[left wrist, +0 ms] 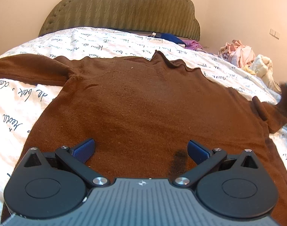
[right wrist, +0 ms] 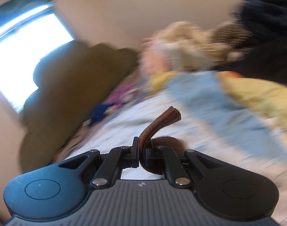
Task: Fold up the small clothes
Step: 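Grasp the sweater sleeve cuff with the right gripper and lift it, then fold the held sleeve across the sweater back and release it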
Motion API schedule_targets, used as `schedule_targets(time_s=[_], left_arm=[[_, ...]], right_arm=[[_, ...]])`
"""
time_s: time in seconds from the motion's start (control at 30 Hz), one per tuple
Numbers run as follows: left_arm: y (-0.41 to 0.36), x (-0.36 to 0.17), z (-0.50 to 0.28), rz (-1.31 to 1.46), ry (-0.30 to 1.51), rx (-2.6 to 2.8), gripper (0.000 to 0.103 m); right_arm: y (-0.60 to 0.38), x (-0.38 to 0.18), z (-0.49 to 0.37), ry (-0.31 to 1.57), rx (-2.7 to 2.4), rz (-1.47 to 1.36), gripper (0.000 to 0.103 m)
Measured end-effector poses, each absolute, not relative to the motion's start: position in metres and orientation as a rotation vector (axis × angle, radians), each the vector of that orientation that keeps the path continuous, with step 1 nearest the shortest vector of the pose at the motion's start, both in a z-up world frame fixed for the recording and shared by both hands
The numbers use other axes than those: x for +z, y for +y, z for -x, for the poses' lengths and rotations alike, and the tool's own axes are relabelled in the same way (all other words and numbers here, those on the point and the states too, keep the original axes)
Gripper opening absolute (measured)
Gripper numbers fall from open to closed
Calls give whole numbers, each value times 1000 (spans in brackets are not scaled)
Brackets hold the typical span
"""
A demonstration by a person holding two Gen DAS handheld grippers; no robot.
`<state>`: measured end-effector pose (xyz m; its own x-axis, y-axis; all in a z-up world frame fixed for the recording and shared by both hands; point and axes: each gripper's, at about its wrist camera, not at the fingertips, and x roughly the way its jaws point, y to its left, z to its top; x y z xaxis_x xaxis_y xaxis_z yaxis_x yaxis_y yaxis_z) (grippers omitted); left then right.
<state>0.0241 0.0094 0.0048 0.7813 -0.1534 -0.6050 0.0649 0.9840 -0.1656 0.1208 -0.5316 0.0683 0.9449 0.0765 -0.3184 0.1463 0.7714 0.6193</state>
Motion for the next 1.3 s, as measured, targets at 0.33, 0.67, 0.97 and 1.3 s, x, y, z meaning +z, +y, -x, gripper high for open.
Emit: schedule_targets(time_s=[0.33,0.67,0.97,1.3], left_arm=[[17,6,-21,196,646,-134,103],[24,7,-20,251,634,-156,103],[47,60,-68,548,625,-313,103],[32,7,-174,720,867,-253,92]], right_arm=[[-248,56,-180,568,430,-601,8],[-263,31,-137,616,319,-628,78],[-310,-8,-26,623,322,-674,78],[-315,-28,-10,559,330,-641,79]])
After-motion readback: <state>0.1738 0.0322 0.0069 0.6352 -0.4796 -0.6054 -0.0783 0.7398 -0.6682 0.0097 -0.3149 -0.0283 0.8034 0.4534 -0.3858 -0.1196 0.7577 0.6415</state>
